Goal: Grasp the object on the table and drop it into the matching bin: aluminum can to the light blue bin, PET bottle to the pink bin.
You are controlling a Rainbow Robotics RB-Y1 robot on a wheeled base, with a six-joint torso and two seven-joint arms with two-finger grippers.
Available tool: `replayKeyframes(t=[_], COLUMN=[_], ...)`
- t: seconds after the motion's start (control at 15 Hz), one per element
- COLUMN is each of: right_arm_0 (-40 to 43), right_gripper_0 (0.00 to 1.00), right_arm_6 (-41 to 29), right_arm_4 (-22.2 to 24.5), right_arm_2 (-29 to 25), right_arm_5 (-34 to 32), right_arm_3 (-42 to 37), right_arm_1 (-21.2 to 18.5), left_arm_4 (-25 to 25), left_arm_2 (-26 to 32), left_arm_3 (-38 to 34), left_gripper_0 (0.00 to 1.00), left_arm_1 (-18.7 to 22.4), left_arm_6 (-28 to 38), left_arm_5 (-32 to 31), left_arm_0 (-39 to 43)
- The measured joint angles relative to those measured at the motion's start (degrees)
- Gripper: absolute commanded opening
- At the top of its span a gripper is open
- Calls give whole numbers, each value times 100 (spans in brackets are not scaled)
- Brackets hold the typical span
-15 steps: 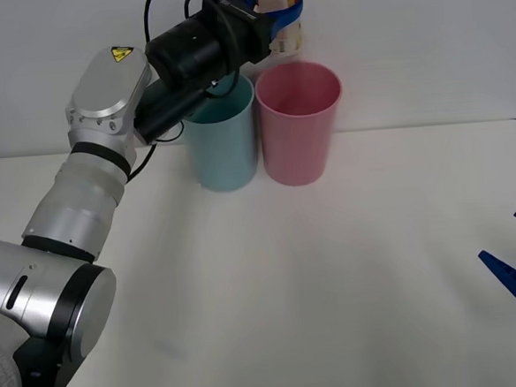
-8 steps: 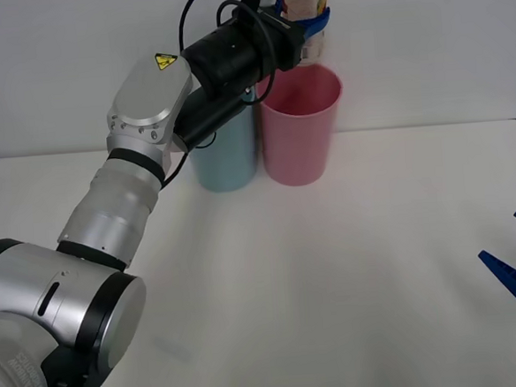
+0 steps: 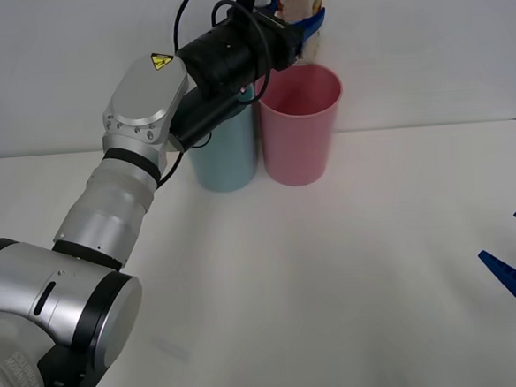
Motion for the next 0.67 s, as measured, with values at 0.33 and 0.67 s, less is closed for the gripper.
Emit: replayKeyframes(t=[0.33,0.67], right_arm_0=[0,0], right_gripper_0=[100,100], right_arm_6=[1,0], right_arm_4=[0,0], right_arm_2=[0,0], right_arm_5=[0,0], right_arm_3=[0,0], right_arm_1=[0,0], left_arm_4=[54,1098], left_arm_2=[-21,-132], left_arm_3=[0,-171], left_gripper_0=[100,100], left_arm_1=[51,716], left_arm_6=[-9,-35], left_arm_5=[-14,-640], left_arm_0=[66,374])
